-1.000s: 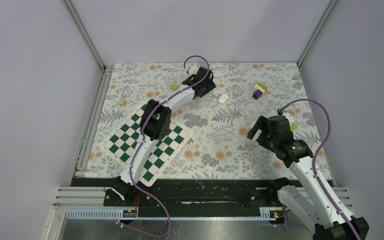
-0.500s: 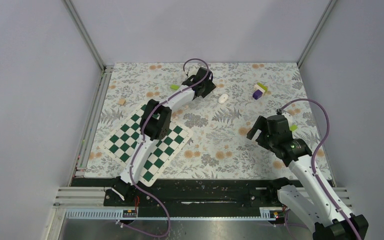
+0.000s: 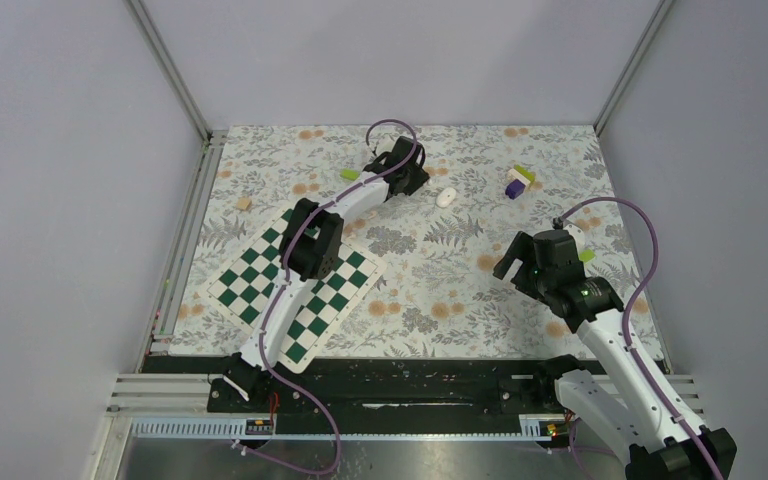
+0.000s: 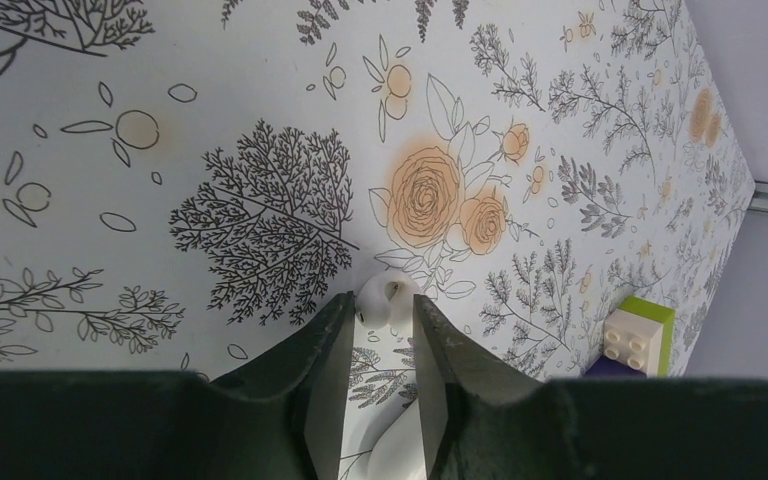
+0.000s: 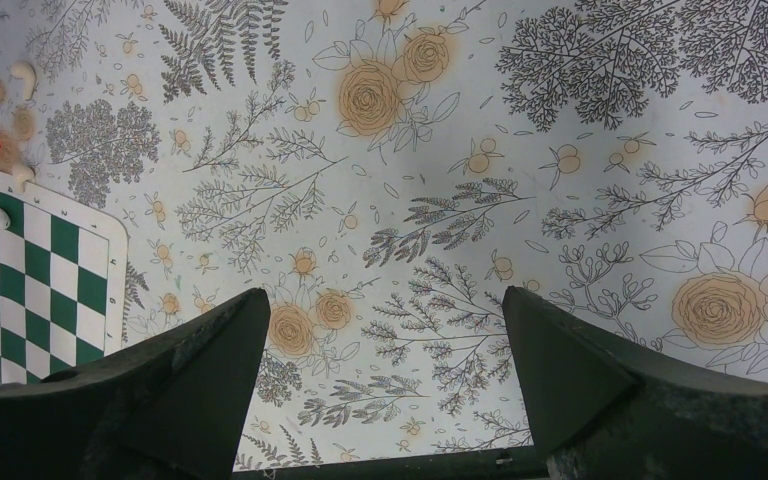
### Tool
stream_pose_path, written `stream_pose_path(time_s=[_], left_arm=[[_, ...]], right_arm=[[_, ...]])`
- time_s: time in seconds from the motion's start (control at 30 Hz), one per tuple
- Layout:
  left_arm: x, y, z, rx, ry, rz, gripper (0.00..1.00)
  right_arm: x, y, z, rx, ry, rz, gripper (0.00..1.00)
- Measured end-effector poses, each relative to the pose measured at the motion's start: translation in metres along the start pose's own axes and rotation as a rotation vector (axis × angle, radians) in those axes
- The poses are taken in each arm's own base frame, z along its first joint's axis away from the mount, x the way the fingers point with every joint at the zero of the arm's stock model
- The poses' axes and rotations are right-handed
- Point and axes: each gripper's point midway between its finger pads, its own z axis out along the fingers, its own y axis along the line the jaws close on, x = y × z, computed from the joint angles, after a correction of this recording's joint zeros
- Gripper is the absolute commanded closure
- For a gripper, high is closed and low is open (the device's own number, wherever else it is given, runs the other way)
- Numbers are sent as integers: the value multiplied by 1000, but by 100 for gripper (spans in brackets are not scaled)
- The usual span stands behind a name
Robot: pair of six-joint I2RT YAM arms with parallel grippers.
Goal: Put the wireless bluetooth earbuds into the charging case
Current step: Pick up the charging case from the center of the board.
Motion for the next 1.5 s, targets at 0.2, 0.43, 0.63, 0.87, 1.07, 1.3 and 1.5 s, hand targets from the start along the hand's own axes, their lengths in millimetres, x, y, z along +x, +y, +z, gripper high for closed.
stream_pose_path(time_s=[0.2,0.43,0.63,0.87,1.07,1.3,1.5], left_arm=[[1,2,0,-4,2,-1,81],[2,2,1,-4,5,-1,85],[2,2,0,-3,8,-1,90],[6,14,-16,-21,21,42,89],[12,45,-52,-89,58,148,89],[5,63,-119,-106,72,268,75],[-9,38,-136,-52,47,356,47]], right_arm=[[0,0,0,0,0,0,6],[0,0,0,-1,0,0,6],[0,0,0,-1,0,0,6],[0,0,0,-2,1,0,6],[1,1,0,-8,7,0,6],[2,5,1,-22,14,1,6],[0,13,4,-49,18,12,7]])
